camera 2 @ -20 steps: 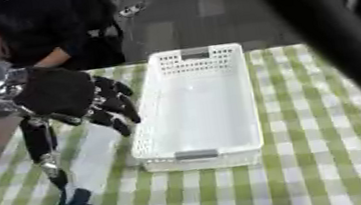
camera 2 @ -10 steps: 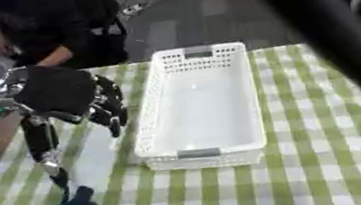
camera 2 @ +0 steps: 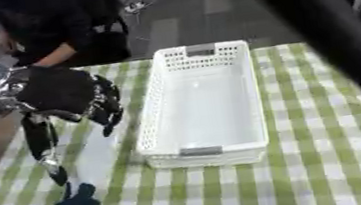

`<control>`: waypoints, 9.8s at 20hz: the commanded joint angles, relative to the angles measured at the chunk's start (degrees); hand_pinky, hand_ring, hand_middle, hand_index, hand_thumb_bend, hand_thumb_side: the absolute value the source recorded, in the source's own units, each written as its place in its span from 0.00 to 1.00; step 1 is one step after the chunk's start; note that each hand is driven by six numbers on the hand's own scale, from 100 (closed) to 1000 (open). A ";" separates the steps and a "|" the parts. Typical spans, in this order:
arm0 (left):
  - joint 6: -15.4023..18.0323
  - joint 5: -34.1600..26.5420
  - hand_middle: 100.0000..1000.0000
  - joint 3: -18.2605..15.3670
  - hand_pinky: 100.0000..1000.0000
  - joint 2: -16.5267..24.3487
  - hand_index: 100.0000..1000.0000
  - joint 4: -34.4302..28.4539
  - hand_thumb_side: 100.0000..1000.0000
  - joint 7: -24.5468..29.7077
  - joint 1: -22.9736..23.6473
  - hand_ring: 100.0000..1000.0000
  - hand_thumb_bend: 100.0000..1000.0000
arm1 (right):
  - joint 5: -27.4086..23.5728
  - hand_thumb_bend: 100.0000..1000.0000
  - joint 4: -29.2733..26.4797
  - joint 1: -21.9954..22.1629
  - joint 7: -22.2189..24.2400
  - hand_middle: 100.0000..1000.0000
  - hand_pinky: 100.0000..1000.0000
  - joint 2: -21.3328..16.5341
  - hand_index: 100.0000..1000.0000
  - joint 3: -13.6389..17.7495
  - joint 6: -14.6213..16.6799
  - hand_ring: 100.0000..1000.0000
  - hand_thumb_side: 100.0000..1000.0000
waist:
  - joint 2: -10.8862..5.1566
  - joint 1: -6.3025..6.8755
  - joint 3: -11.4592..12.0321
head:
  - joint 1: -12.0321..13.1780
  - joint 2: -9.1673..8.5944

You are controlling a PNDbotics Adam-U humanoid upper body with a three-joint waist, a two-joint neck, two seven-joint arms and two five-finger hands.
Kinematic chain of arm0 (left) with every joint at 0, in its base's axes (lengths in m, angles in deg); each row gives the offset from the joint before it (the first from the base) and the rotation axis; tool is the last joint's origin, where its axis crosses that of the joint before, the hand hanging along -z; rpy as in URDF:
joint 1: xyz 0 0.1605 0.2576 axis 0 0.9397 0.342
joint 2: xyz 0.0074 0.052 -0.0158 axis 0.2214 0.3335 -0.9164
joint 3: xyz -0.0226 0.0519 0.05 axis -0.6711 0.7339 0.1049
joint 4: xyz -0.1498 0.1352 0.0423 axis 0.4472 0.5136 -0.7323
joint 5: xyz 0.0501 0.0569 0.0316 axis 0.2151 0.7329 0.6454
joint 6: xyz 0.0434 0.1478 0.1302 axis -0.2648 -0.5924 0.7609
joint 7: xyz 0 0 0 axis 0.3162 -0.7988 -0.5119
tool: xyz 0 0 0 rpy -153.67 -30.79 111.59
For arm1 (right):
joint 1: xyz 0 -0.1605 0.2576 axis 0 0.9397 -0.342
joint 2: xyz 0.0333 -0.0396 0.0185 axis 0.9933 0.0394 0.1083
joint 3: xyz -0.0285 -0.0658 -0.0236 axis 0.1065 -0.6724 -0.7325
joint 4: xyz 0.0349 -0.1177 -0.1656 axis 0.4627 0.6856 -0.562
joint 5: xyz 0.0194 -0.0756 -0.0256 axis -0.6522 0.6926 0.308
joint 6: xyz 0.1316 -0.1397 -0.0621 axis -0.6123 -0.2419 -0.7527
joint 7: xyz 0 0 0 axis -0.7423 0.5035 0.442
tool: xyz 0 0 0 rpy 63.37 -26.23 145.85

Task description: Pick up objects on the table and place them in the box.

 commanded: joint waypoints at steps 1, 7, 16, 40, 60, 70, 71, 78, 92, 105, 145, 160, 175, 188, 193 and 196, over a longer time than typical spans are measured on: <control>5.62 0.15 0.59 0.10 0.67 1.48 0.62 0.48 0.47 6.80 -0.71 0.56 0.86 | -0.04 0.00 -0.78 -0.62 6.50 0.38 0.19 -0.94 0.49 0.00 6.62 0.41 1.00 | -0.33 -0.06 -0.15 | 0.85 -0.35; 5.62 1.51 0.61 1.81 0.69 -0.04 0.63 1.46 0.44 10.47 -2.75 0.60 0.88 | -0.35 0.00 -0.78 -0.87 6.55 0.38 0.19 -1.01 0.49 0.11 6.64 0.41 1.00 | -0.27 0.00 -0.31 | 1.22 -0.17; 5.62 4.88 0.64 3.26 0.70 -1.19 0.66 1.20 0.41 14.54 -4.13 0.62 0.89 | -1.29 0.00 -0.78 -1.22 6.73 0.38 0.19 -1.27 0.49 0.52 6.67 0.41 1.00 | -0.29 0.09 -0.54 | 1.21 -0.08; 5.62 14.74 0.68 4.40 0.71 -0.56 0.70 2.76 0.33 13.50 -2.62 0.66 0.91 | -1.15 0.00 -0.78 -1.01 6.81 0.38 0.19 -1.21 0.49 0.59 6.68 0.41 1.00 | -0.23 0.06 -0.37 | 1.71 -0.24; 5.62 20.64 0.75 1.52 0.73 3.31 0.77 3.21 0.28 4.69 6.34 0.71 0.92 | 1.67 0.00 -0.78 0.09 5.59 0.38 0.19 -0.48 0.49 0.03 6.75 0.41 1.00 | 0.07 -0.37 0.74 | 1.16 -0.26; 5.62 29.43 0.83 2.62 0.76 1.91 0.84 4.79 0.23 -2.93 5.47 0.78 0.78 | 2.59 0.00 -0.78 -0.34 5.10 0.38 0.19 0.30 0.49 -0.38 6.65 0.41 1.00 | 0.96 -0.76 0.45 | 1.48 -0.52; 5.62 30.73 0.84 2.68 0.76 1.79 0.84 4.91 0.23 -4.28 5.34 0.78 0.78 | 2.68 0.00 -0.78 -0.45 5.06 0.38 0.19 0.42 0.49 -0.45 6.66 0.41 1.00 | 1.12 -0.81 0.32 | 1.47 -0.67; 5.62 39.28 0.84 2.09 0.74 0.87 0.83 5.65 0.25 -19.04 4.67 0.78 0.71 | 2.87 0.00 -0.78 -1.35 4.90 0.38 0.19 1.11 0.49 -0.69 6.56 0.41 1.00 | 2.10 -1.13 -0.46 | 1.62 -1.98; 5.62 60.17 0.84 0.92 0.73 0.10 0.83 11.67 0.27 -46.83 3.64 0.77 0.47 | 3.14 0.00 -0.78 -2.82 5.03 0.38 0.18 2.20 0.49 -1.18 6.34 0.41 1.00 | 3.97 -1.49 -1.54 | 2.71 -3.88; 5.62 68.95 0.79 2.25 0.62 -3.95 0.82 19.47 0.25 -53.29 1.21 0.70 0.57 | 1.14 0.00 -0.78 -4.38 5.70 0.38 0.19 1.93 0.49 -0.74 6.28 0.41 1.00 | 4.36 -1.41 -2.92 | 3.37 -4.73; 5.31 24.82 0.00 -6.38 0.00 0.50 0.08 13.92 0.41 -19.31 -4.32 0.00 0.00 | -0.93 0.00 -0.78 -2.82 6.18 0.38 0.19 -0.70 0.49 0.35 6.19 0.42 1.00 | 0.97 -0.20 -1.64 | 4.65 -3.52; 5.62 26.20 0.00 -4.97 0.00 -6.22 0.08 20.44 0.42 -15.43 -15.16 0.00 0.00 | -6.99 0.00 -0.78 -6.72 11.17 0.38 0.20 -1.82 0.50 0.15 5.75 0.42 1.00 | 1.69 0.96 -4.22 | 4.76 -5.01; 5.62 33.20 0.00 -4.85 0.00 -11.24 0.09 25.26 0.44 -17.63 -20.34 0.00 0.00 | -16.18 0.00 -0.78 -14.78 20.11 0.40 0.21 -2.94 0.50 0.65 3.38 0.43 1.00 | 4.63 3.16 -7.16 | 8.36 -9.58; 5.62 41.87 0.13 -3.57 0.19 -12.90 0.18 22.84 0.52 -31.92 -22.71 0.14 0.00 | -21.54 0.00 -0.78 -20.13 28.12 0.40 0.21 -4.09 0.50 2.28 1.47 0.44 1.00 | 6.55 5.35 -9.73 | 9.24 -11.48; 5.58 46.96 0.90 -4.15 0.92 -13.29 0.79 26.85 0.79 -29.18 -22.70 0.93 0.62 | -21.38 0.00 -0.78 -19.94 28.16 0.40 0.21 -4.32 0.50 2.25 1.61 0.44 1.00 | 6.34 5.23 -9.43 | 8.58 -12.06; 5.60 46.46 1.00 -3.96 1.00 -13.64 0.87 28.14 0.88 -27.12 -22.61 1.00 0.64 | -21.15 0.00 -0.78 -19.60 28.16 0.40 0.21 -4.34 0.50 2.18 1.81 0.44 1.00 | 6.21 5.05 -9.18 | 8.47 -12.03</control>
